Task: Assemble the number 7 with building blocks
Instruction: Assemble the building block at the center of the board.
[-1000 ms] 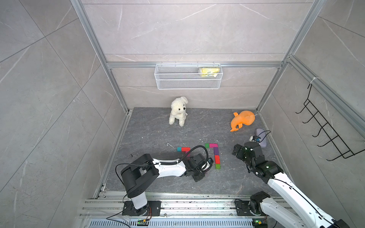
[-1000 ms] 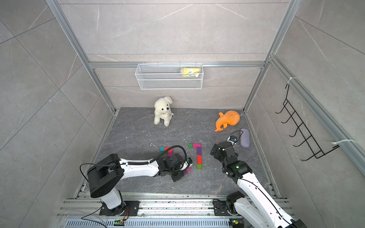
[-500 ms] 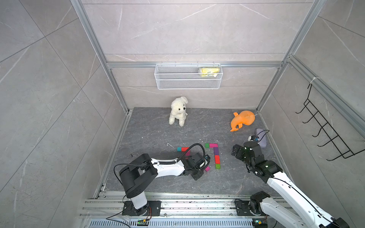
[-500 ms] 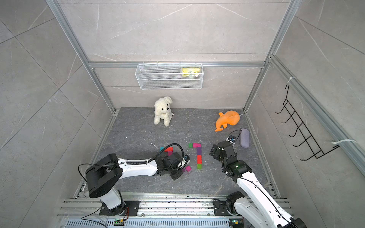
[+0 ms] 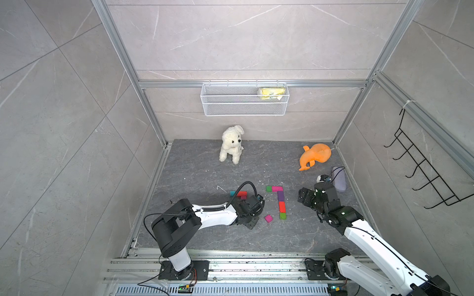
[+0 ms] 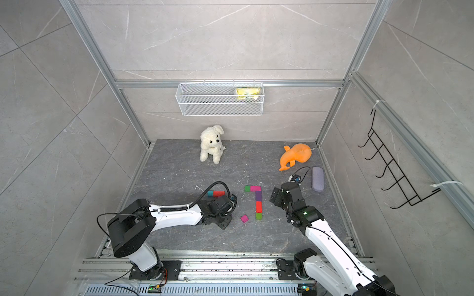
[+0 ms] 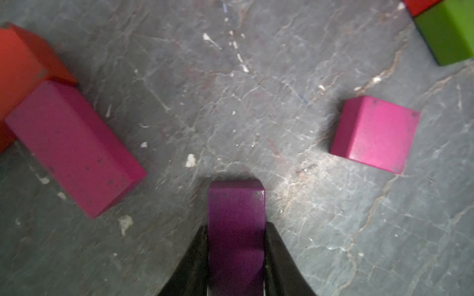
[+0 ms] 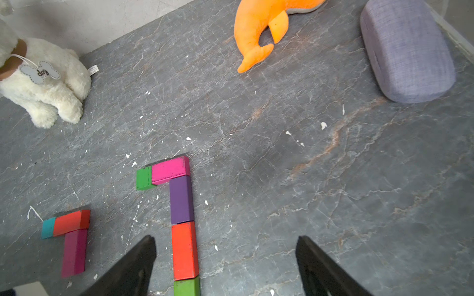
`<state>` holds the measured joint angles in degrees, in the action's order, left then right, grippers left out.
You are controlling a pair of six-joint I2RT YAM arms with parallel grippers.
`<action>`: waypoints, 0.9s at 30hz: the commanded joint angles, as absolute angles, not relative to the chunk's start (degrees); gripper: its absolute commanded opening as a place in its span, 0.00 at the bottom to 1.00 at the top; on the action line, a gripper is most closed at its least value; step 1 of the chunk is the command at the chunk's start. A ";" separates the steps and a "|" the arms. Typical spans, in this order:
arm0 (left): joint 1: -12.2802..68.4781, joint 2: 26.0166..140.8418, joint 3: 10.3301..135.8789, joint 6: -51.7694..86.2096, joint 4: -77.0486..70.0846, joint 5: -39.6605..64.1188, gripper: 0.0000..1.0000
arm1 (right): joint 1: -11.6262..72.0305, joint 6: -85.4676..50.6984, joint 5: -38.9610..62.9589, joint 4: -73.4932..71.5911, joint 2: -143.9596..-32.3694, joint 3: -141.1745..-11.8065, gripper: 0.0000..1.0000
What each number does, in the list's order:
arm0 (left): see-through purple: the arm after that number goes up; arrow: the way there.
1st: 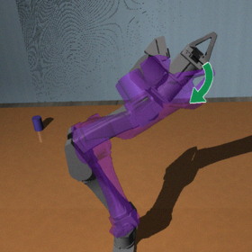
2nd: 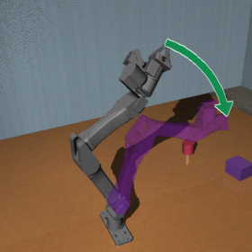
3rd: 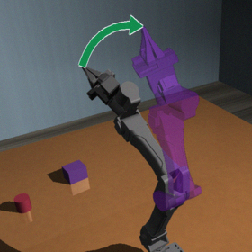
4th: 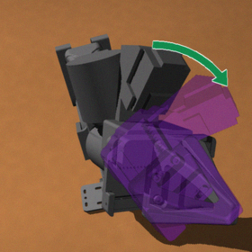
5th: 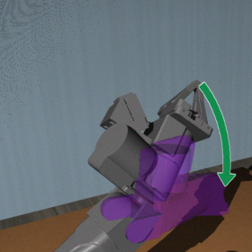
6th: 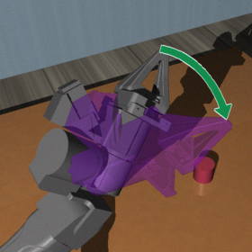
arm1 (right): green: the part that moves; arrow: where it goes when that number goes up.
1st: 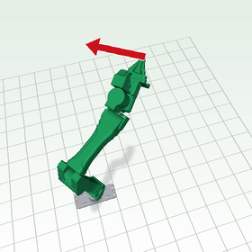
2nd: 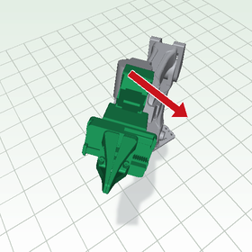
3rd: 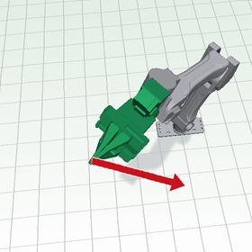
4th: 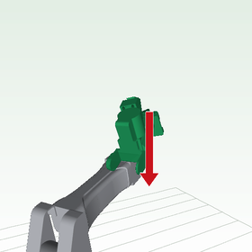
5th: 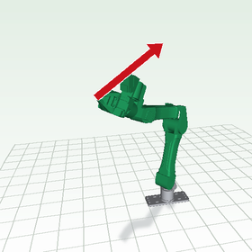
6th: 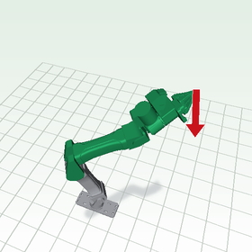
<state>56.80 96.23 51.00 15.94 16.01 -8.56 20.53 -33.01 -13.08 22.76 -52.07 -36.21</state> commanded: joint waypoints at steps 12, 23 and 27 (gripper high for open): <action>52.75 94.75 48.96 32.96 26.78 -14.82 0.26 | 20.43 -31.95 -9.65 19.92 -53.67 -36.56 0.86; 51.33 97.75 51.23 34.99 24.26 -13.30 0.28 | 21.71 -31.40 -8.61 19.33 -55.89 -37.40 0.81; 51.33 97.94 51.27 35.15 23.80 -12.45 0.30 | 22.01 -31.47 -8.96 19.73 -56.34 -37.62 0.81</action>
<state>52.07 95.70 51.57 34.15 21.50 -12.10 21.65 -32.27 -8.88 19.84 -56.03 -36.23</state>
